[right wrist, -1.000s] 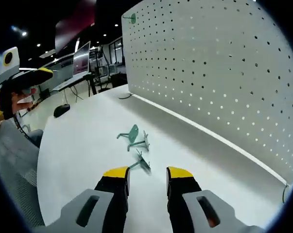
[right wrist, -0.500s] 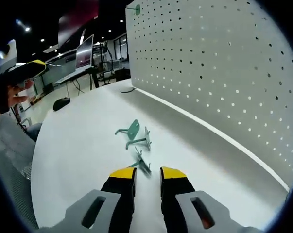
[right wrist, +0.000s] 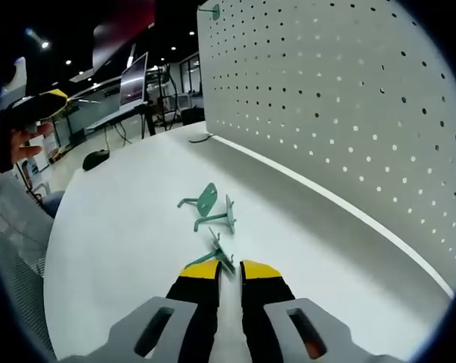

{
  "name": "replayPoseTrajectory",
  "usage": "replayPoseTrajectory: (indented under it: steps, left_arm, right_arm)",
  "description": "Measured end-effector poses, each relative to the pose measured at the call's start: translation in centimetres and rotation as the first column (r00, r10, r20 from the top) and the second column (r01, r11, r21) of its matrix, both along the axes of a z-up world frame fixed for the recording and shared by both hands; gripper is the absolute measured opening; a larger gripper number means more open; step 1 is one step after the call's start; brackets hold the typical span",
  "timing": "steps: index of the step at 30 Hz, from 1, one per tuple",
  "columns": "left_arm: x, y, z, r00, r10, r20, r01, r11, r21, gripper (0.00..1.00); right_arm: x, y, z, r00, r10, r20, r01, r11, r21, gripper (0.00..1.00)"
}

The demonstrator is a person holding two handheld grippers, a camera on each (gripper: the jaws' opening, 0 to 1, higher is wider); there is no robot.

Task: Insert the hook assembly into the mounting plate slot until the hook locks in place.

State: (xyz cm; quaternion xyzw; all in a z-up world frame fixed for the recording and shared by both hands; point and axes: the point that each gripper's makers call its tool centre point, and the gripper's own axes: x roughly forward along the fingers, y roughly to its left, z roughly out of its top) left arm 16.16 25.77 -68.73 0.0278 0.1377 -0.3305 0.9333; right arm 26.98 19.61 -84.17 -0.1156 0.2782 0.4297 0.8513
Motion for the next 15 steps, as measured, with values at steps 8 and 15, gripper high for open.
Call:
replayPoseTrajectory:
  steps: [8, 15]
  left_arm:
    - [0.13, 0.09, -0.16, 1.000, 0.002, -0.007, -0.002, 1.000, 0.002, 0.55]
    - [0.19, 0.10, -0.34, 1.000, 0.001, -0.012, -0.001, 1.000, 0.006, 0.54]
  right_arm:
    - [0.24, -0.01, -0.15, 1.000, 0.005, 0.004, -0.005, 1.000, 0.002, 0.06]
    - [0.30, 0.07, -0.31, 1.000, 0.016, 0.012, -0.016, 1.000, 0.002, 0.03]
